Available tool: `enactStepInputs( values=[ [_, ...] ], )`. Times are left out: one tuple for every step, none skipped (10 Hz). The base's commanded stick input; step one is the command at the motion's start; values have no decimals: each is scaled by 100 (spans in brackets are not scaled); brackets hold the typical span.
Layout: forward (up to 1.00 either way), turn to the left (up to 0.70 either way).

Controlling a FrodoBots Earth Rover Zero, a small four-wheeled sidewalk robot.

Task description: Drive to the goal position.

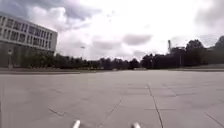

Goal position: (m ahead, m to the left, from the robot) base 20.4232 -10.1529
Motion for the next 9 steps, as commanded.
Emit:
enactStepInputs(
  values=[
    [70,0],
    [70,0],
    [70,0],
    [70,0],
    [70,0],
    [70,0],
    [70,0],
    [70,0],
    [70,0]
  ],
)
